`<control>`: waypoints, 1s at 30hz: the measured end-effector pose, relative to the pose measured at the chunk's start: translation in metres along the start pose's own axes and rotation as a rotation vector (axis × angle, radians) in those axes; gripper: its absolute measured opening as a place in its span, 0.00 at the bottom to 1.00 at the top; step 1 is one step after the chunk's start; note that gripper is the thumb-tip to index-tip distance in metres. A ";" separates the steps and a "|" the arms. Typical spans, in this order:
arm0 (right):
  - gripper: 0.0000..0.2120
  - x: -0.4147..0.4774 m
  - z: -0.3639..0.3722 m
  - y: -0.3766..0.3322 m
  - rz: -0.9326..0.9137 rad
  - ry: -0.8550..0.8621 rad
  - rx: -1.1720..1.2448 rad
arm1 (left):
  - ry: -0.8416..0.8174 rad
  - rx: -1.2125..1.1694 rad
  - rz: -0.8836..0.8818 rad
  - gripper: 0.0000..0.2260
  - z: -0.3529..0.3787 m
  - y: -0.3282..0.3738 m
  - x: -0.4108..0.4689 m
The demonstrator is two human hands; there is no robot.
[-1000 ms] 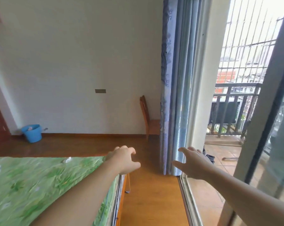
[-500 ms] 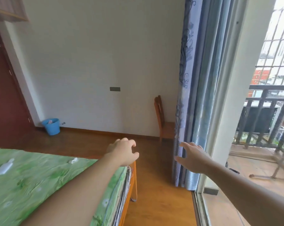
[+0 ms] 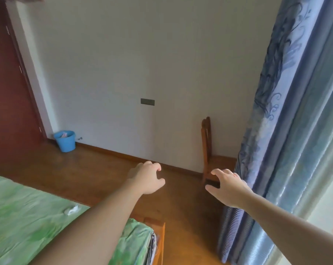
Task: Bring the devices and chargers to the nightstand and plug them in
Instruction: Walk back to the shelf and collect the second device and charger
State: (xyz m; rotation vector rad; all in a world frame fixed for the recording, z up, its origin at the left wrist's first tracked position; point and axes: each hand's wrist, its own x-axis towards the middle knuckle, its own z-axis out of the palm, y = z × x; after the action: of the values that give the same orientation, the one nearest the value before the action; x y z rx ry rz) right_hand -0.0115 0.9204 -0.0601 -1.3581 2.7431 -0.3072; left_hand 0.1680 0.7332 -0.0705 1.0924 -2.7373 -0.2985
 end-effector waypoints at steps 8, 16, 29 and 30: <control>0.30 0.186 -0.005 0.002 -0.095 0.011 0.027 | 0.039 0.028 -0.043 0.20 0.004 -0.022 0.150; 0.30 0.401 0.008 0.019 -0.235 -0.104 0.187 | 0.047 0.068 -0.198 0.20 0.028 -0.046 0.320; 0.31 0.648 0.001 -0.042 -0.514 -0.225 0.137 | 0.067 0.095 -0.408 0.21 0.011 -0.112 0.512; 0.31 0.663 0.006 -0.052 -0.540 -0.237 0.128 | 0.064 0.096 -0.428 0.21 0.010 -0.125 0.522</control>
State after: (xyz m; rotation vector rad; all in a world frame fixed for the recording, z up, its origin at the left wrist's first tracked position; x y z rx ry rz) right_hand -0.3730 0.3629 -0.0359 -1.9332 2.0952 -0.3141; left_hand -0.1253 0.2838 -0.0643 1.6800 -2.4614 -0.1843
